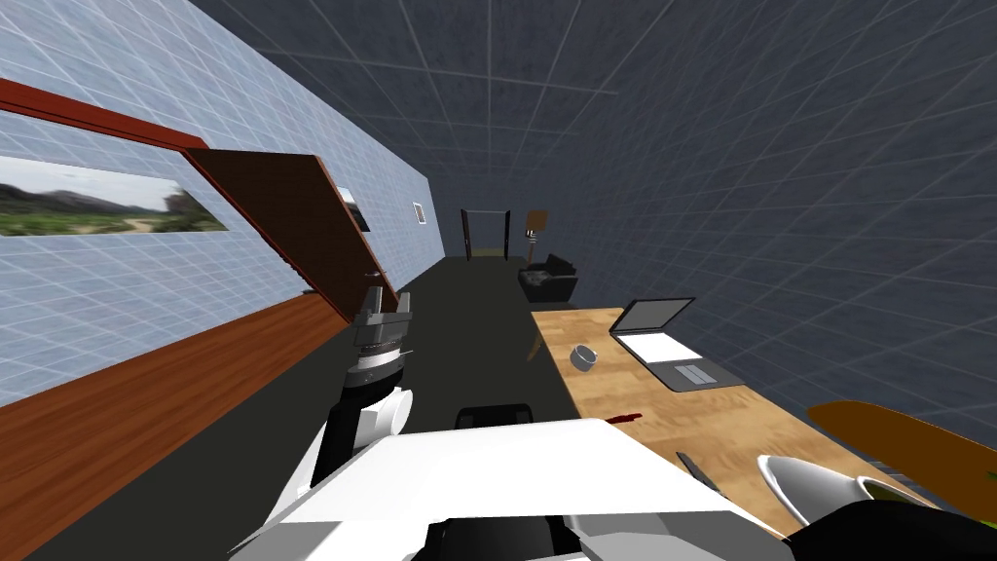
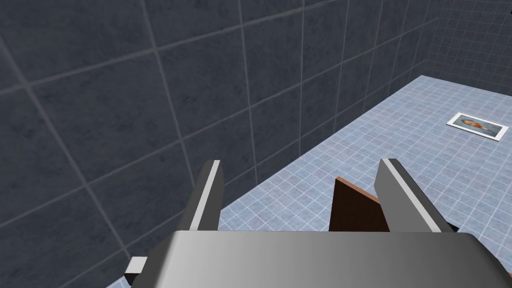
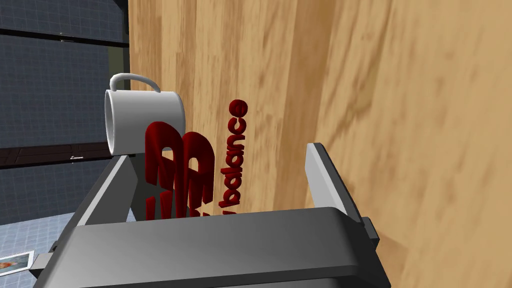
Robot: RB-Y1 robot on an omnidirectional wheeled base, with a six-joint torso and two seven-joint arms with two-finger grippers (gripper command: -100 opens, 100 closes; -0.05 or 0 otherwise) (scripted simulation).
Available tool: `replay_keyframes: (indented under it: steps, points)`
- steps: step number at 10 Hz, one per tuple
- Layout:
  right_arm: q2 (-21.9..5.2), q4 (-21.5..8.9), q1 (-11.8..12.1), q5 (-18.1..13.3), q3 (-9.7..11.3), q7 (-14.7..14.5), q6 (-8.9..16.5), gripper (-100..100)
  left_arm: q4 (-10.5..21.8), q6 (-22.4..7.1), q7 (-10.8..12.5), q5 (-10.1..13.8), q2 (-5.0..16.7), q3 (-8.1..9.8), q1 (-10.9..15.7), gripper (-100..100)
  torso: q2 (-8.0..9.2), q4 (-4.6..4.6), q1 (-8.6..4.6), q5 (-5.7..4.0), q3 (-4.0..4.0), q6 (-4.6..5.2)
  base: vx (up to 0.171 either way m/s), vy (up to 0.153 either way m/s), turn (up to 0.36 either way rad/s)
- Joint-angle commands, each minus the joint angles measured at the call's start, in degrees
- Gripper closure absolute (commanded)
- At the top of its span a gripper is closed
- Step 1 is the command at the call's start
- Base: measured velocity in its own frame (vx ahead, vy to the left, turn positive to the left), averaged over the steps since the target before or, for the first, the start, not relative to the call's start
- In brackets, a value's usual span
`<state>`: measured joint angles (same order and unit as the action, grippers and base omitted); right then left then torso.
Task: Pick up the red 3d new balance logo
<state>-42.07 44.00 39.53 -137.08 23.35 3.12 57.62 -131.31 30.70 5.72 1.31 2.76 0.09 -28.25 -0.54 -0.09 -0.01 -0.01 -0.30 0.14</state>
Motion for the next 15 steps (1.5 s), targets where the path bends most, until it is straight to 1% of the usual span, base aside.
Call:
replay_keyframes:
  steps: [1, 2, 4, 5, 6, 7, 8, 9, 11, 12, 13, 15]
  points:
    - [-1.4, -0.2, 2.2, -0.5, 0.0, 0.9, -0.5, -100, 0.0, 0.0, 0.0, 0.0, 0.0, 0.00, 0.0, 0, 0.00, 0.00, 0.00, 0.00, 0.00, 0.00, 0.068, 0.035, -0.001]
    - [-1.4, -0.2, 2.2, -0.5, 0.0, 0.9, -0.5, -100, 0.0, 0.0, 0.0, 0.0, 0.0, 0.00, 0.0, 0, -0.03, 0.00, -0.01, -0.02, -0.01, 0.00, 0.060, 0.024, -0.004]
    - [-3.6, 0.6, 5.7, -1.0, 0.0, 1.8, -1.8, -100, 0.0, 0.0, 0.0, 0.0, 0.0, 0.00, 0.0, 0, -0.01, 0.00, -0.06, -0.02, 0.00, 0.00, 0.082, 0.026, 0.000]
    - [-3.6, 0.6, 6.4, -1.0, 0.0, 1.8, -1.8, -100, 0.0, 0.0, 0.0, 0.0, 0.0, 0.00, 0.0, 0, -0.11, -0.02, -0.02, -0.02, -0.06, 0.00, 0.082, 0.033, -0.004]
    - [-4.8, 0.9, 8.4, -1.3, 0.2, 2.3, -2.4, -100, 0.0, 0.0, 0.0, 0.0, 0.0, 0.00, 0.0, 0, -0.09, -0.02, -0.02, -0.01, -0.05, -0.01, 0.086, 0.032, 0.002]
    - [-4.8, 0.9, 8.4, -1.3, 0.2, 2.3, -2.4, -100, 0.0, 0.0, 0.0, 0.0, 0.0, 0.00, 0.0, 0, -0.10, -0.02, -0.02, -0.01, -0.06, -0.01, 0.076, 0.032, -0.001]
    - [-5.9, 1.2, 10.4, -1.4, 0.6, 2.7, -3.2, -100, 0.0, 0.0, 0.0, 0.0, 0.0, 0.00, 0.0, 0, -0.08, -0.01, -0.02, -0.02, -0.04, -0.02, 0.093, 0.024, 0.004]
    - [-5.9, 1.2, 10.4, -1.4, 0.6, 2.7, -3.2, -100, 0.0, 0.0, 0.0, 0.0, 0.0, 0.00, 0.0, 0, -0.12, -0.02, -0.05, -0.03, -0.06, -0.01, 0.078, 0.014, -0.001]
    - [-7.9, 1.7, 13.9, -1.7, 1.6, 3.7, -4.7, -100, 0.0, 0.0, 0.0, 0.0, 0.0, 0.00, 0.0, 0, -0.12, -0.02, -0.10, -0.03, -0.07, -0.02, 0.114, 0.020, 0.008]
    - [-7.9, 1.7, 13.9, -1.7, 1.6, 3.7, -4.7, -100, 0.0, 0.0, 0.0, 0.0, 0.0, 0.00, 0.0, 0, -0.24, -0.04, -0.05, -0.04, -0.13, -0.03, 0.104, 0.042, 0.003]
    - [-8.9, 1.8, 15.5, -1.8, 2.3, 4.1, -5.5, -100, 0.0, 0.0, 0.0, 0.0, 0.0, 0.00, 0.0, 0, -0.19, -0.04, 0.00, -0.02, -0.11, -0.02, 0.118, 0.034, 0.004]
    - [-8.9, 1.8, 15.5, -1.8, 2.3, 4.1, -5.5, -100, 0.0, 0.0, 0.0, 0.0, 0.0, 0.00, 0.0, 0, -0.18, -0.04, -0.04, -0.03, -0.11, -0.03, 0.073, 0.019, 0.002]
